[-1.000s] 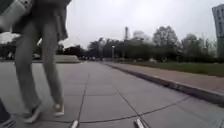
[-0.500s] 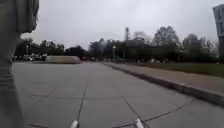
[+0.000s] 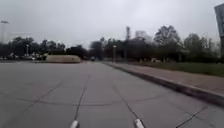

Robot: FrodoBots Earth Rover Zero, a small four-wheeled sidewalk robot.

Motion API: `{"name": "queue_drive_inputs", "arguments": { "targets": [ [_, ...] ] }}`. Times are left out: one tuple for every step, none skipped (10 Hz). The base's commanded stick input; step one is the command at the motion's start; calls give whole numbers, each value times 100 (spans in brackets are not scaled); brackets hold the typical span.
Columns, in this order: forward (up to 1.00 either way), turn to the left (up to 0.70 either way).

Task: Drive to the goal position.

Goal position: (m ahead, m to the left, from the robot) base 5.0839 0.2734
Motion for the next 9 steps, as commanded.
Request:
{"name": "queue_drive_inputs", "arguments": {
  "targets": [
    [70,-2],
    [70,-3],
    [70,-3],
    [70,-3],
    [70,-3],
    [70,-3],
    [70,-3],
    [70,-2],
    [70,-2]
  ]
}}
